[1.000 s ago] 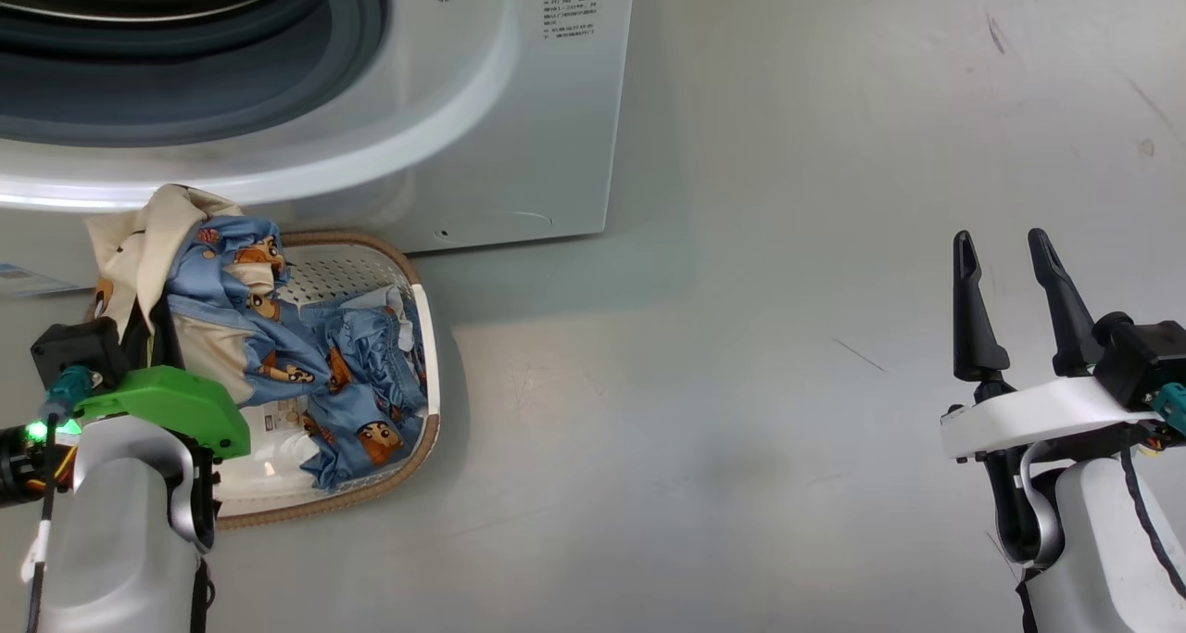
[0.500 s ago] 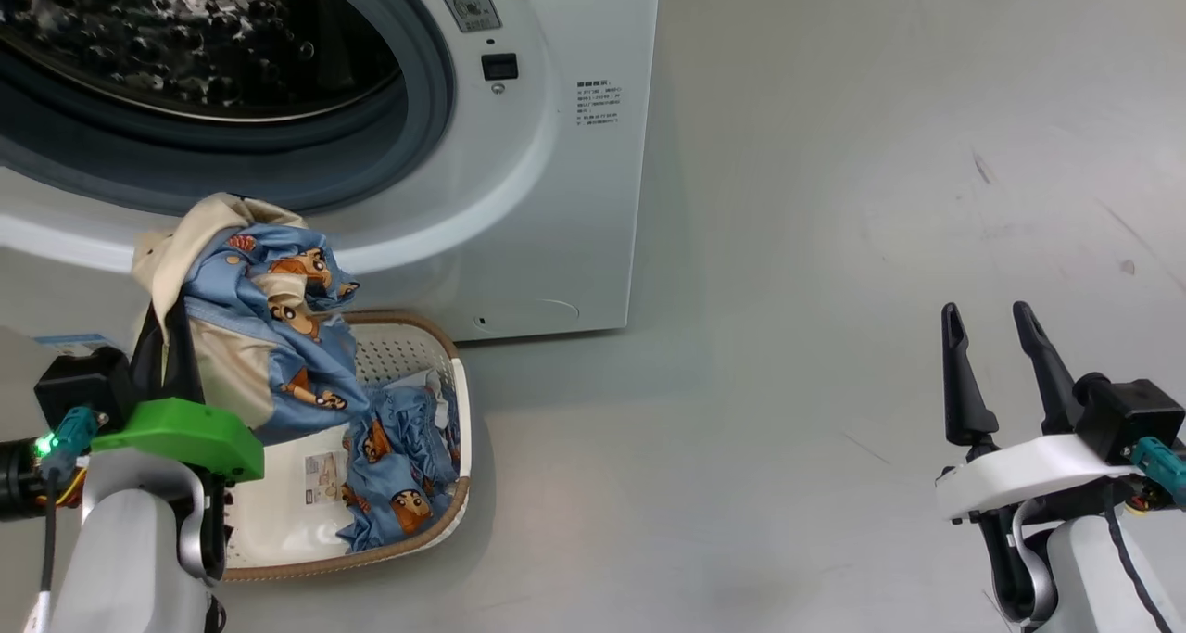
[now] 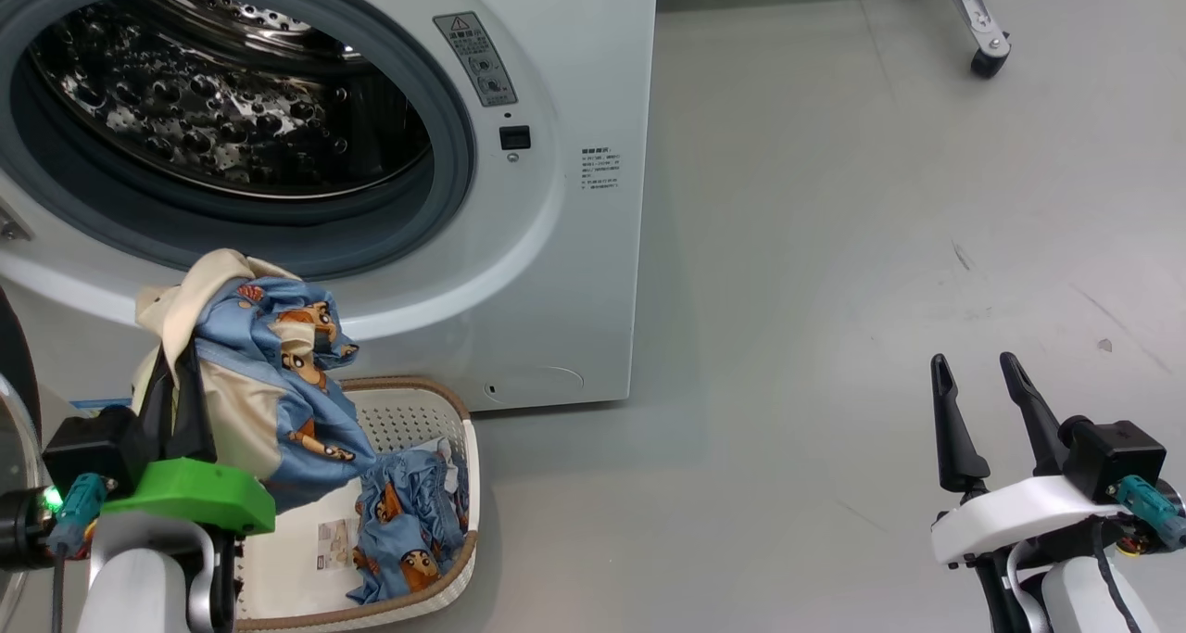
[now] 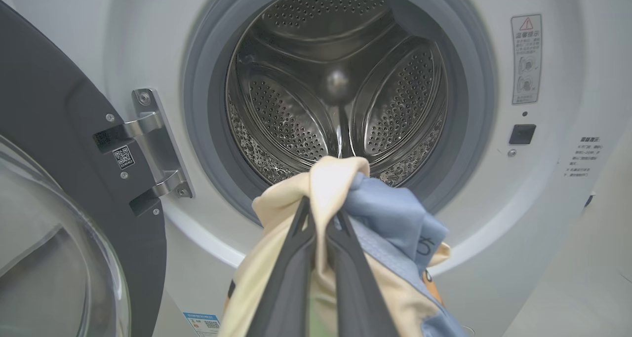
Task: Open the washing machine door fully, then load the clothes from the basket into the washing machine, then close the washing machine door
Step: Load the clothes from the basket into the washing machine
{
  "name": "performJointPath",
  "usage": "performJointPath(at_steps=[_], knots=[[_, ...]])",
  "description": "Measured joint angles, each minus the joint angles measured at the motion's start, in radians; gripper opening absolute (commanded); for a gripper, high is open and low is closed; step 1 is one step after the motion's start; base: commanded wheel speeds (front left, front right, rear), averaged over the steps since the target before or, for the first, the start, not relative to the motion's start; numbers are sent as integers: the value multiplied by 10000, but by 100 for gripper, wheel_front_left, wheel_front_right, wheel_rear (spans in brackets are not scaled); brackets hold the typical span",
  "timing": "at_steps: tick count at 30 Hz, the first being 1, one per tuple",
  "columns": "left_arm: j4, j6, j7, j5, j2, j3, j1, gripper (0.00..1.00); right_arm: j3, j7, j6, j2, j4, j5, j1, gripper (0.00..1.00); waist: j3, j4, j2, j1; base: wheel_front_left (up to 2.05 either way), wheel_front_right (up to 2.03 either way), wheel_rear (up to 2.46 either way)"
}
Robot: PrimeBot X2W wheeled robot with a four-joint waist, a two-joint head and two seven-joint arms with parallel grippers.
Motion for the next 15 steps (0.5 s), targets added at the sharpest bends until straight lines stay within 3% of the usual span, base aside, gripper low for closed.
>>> performJointPath(at_steps=[15], knots=[[-755, 0, 0, 0, -104, 31, 1425, 0, 117, 0, 0, -173, -33, -4, 410, 100, -646, -296, 0, 0, 0, 0, 0]])
